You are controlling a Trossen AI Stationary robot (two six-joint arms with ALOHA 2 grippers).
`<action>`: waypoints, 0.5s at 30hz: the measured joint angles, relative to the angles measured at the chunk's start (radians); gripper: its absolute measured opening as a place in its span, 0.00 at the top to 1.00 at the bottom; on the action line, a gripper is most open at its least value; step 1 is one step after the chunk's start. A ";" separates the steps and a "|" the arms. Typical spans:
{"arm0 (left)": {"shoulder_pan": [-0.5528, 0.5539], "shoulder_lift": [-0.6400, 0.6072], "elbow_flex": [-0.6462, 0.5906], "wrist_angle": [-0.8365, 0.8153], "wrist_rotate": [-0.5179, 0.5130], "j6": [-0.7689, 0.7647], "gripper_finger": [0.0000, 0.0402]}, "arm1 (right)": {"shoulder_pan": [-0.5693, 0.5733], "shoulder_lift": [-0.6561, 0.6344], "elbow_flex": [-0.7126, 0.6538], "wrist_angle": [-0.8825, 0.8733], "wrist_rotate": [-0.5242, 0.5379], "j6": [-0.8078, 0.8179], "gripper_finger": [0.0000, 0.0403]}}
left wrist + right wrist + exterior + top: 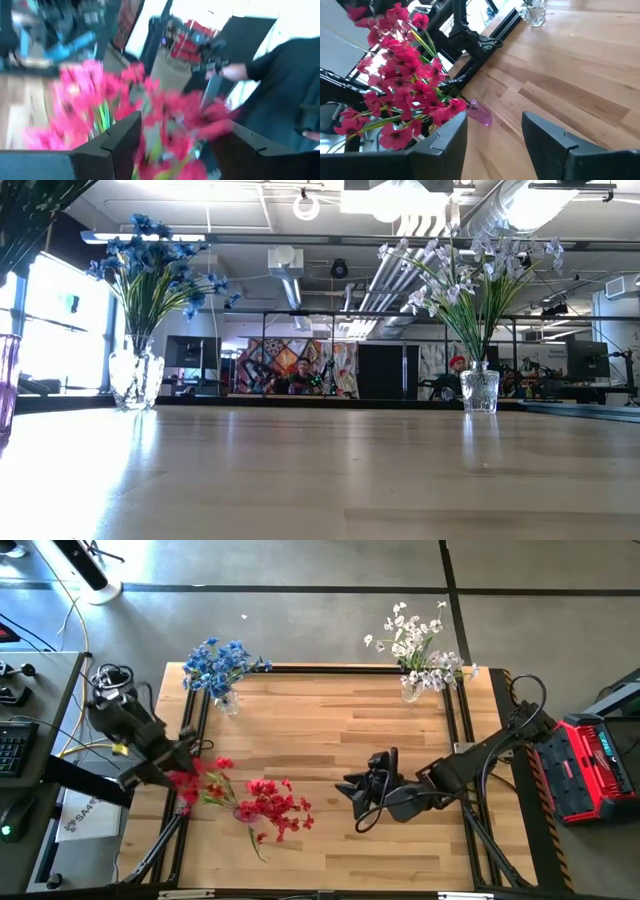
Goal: Sort flowers into vase by color
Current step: Put the red flowers into the pink vase, then return to Home Position
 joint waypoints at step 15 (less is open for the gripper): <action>0.001 -0.014 0.090 0.148 -0.341 0.275 0.57 | -0.047 0.000 0.000 0.372 -0.049 -0.302 0.73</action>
